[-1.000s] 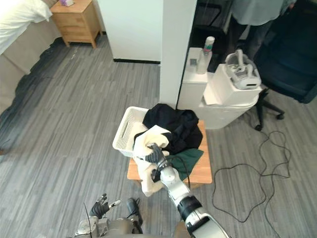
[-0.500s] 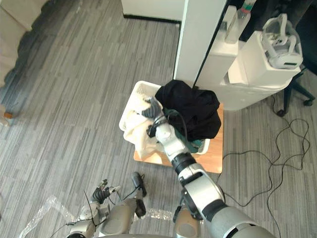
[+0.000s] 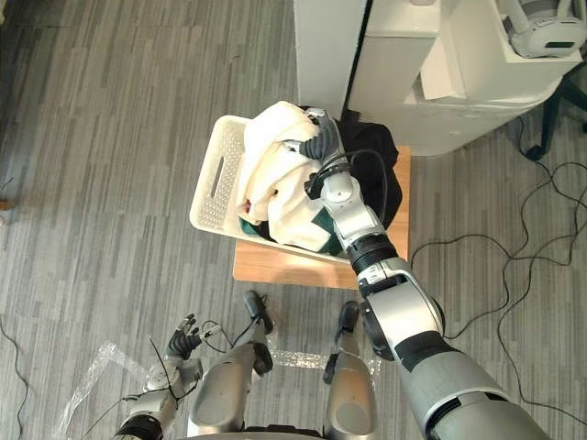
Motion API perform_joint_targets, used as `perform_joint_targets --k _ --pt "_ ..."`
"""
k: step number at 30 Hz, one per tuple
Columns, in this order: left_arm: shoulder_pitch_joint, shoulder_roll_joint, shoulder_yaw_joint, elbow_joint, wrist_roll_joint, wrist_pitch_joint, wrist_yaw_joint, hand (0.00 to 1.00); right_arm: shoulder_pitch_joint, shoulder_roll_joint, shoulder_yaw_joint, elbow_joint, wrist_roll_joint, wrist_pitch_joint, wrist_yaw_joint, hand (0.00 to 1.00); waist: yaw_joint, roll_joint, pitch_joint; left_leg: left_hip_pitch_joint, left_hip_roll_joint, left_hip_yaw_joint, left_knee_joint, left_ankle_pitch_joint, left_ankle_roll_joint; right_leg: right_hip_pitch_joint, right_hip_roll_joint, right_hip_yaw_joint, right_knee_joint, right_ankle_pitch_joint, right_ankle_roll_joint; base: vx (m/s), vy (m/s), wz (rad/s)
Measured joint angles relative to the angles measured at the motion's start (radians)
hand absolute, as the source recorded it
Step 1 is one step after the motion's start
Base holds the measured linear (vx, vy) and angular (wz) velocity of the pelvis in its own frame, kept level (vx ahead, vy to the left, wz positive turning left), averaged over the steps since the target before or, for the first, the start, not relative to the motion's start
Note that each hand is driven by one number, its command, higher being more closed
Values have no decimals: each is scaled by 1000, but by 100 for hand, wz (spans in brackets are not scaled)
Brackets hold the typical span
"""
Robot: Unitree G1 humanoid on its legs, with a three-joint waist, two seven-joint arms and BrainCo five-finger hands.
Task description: Tidy the bed and pick cloth on bed and put in laundry
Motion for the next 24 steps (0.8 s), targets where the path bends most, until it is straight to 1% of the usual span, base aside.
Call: perform_joint_targets --k 1,3,5,7,8,9,10,11,12,13,14,16,20,22,23,24 --pt "-1 0 -1 0 1 1 2 0 64 -1 22 -77 -22 0 3 0 -8 -3 -2 7 6 5 0 -2 -3 4 5 2 0 -2 -1 2 -40 -7" --pt "0 0 -1 0 1 2 6 0 157 3 44 -177 -46 0 5 0 -21 -10 -5 13 11 7 0 -5 -6 12 10 3 0 -9 3 2 -17 -3" --pt "1 -1 -6 3 4 5 15 0 286 14 73 -280 -71 -2 12 0 -25 -33 -18 28 19 21 0 -13 -16 17 11 11 -1 -15 10 9 -31 -18" --pt "10 -2 -10 9 16 8 16 0 393 14 79 -330 -86 -2 28 0 -38 -61 -40 53 23 25 0 -18 -22 40 14 13 -3 -19 12 31 -30 -11" --pt "19 -2 -12 14 24 8 17 0 445 11 77 -360 -89 -2 29 0 -49 -79 -61 63 24 25 0 -20 -26 48 16 14 -2 -23 13 36 -35 -6" --pt "23 -3 -14 20 28 10 17 0 470 8 76 -379 -93 -2 29 0 -54 -87 -75 66 25 25 0 -23 -29 50 16 15 -2 -24 12 49 -31 -7" --pt "31 -6 -17 23 44 15 17 0 514 5 66 -415 -110 -9 31 0 -60 -100 -90 82 23 25 0 -25 -31 65 16 18 -3 -23 15 56 -24 -5" --pt "35 -11 -17 28 52 20 17 0 558 2 39 -444 -122 -20 32 0 -64 -107 -97 105 22 25 0 -28 -36 90 15 17 -2 -29 17 55 -21 -3" --pt "39 -12 -17 28 58 23 17 0 578 -3 29 -455 -124 -23 33 0 -67 -108 -105 114 22 25 0 -31 -37 100 15 16 -2 -33 19 45 -20 1" --pt "54 -10 -16 29 64 24 17 0 615 -2 17 -464 -125 -31 39 0 -72 -109 -134 122 22 26 0 -35 -41 108 14 16 -3 -40 25 49 -21 0" --pt "64 -9 -15 30 66 25 17 0 642 -2 8 -469 -126 -37 45 0 -72 -108 -150 131 22 26 0 -40 -49 115 14 16 -2 -46 22 53 -20 -1" --pt "87 -9 -7 37 71 25 16 0 704 -2 -11 -475 -130 -38 47 0 -72 -101 -180 146 22 26 0 -49 -51 130 14 17 -3 -52 23 66 -16 -1" --pt "137 -11 6 50 72 43 15 0 844 2 -86 -474 -132 -39 46 0 -73 -86 -204 183 21 26 0 -79 -36 168 15 17 -2 -66 27 49 -4 1" --pt "162 -12 20 61 71 54 14 0 903 14 -123 -408 -125 -40 46 0 -74 -82 -227 192 20 26 0 -85 -34 177 15 16 -3 -72 27 61 -6 0" --pt "167 -15 33 63 72 56 13 0 915 20 -135 -374 -124 -40 46 0 -75 -82 -228 200 20 26 0 -86 -36 184 15 16 -3 -73 27 54 -9 -4" --pt "174 -27 49 74 71 59 14 0 930 36 -165 -278 -123 -38 45 0 -75 -81 -231 218 20 27 0 -91 -39 201 15 15 -3 -77 27 48 -10 -4"
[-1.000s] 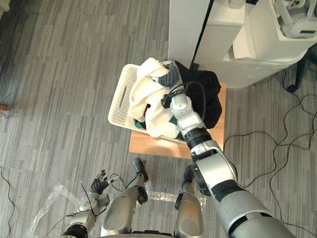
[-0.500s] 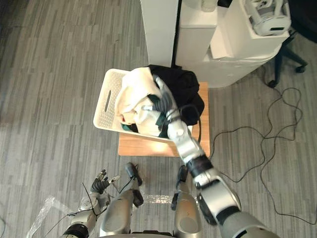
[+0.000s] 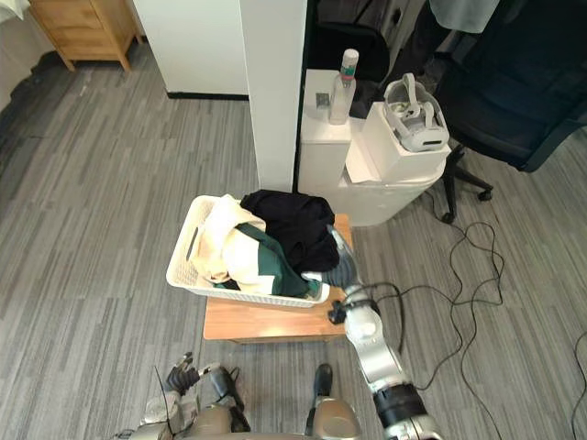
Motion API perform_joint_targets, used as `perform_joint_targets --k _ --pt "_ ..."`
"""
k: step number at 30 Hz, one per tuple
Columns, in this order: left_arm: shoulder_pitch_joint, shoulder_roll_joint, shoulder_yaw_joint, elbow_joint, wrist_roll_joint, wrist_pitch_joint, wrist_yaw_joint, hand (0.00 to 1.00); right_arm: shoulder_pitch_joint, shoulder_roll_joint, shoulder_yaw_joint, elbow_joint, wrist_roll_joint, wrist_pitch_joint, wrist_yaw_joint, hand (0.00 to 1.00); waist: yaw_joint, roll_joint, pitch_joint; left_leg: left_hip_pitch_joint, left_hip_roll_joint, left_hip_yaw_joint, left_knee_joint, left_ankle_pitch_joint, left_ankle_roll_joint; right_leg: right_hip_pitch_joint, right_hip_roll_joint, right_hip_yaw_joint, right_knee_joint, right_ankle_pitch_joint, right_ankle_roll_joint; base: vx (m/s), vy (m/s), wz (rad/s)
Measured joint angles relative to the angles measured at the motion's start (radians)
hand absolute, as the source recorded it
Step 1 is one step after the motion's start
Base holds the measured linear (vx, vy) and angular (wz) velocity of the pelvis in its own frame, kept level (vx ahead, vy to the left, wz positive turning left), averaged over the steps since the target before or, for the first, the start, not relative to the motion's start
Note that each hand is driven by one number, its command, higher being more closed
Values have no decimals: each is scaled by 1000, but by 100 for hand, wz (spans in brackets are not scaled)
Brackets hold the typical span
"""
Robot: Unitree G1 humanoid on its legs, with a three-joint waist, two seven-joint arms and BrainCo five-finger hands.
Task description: Tidy the bed and pick cloth on bed and put in laundry
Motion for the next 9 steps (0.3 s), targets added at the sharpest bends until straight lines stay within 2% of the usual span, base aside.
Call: perform_joint_targets --k 2,4,6,7,9 --pt "5 -3 30 21 -15 10 -2 0 18 22 -46 171 18 4 -1 0 0 7 -12 17 -1 0 0 -12 -3 17 0 -2 0 -7 4 40 -10 -1" --pt "11 -16 67 46 -49 15 -9 0 25 51 -133 437 123 12 -1 0 0 21 -31 34 -5 -2 0 -21 -1 35 -1 -9 1 -16 6 43 -7 5" --pt "11 -24 88 62 -60 23 -16 0 42 61 -183 551 193 24 1 0 0 32 -43 38 -9 -4 0 -26 0 38 -5 -12 1 -20 9 56 5 3" --pt "11 -26 105 68 -61 34 -21 0 45 74 -235 579 288 28 3 0 -2 36 -49 39 -12 -2 0 -26 1 42 -7 -8 1 -20 9 62 12 -3" --pt "4 -25 114 92 -65 36 -22 0 42 81 -283 621 358 29 9 0 0 30 -51 58 -12 -4 0 -26 1 61 -7 -11 0 -22 12 27 2 -2"
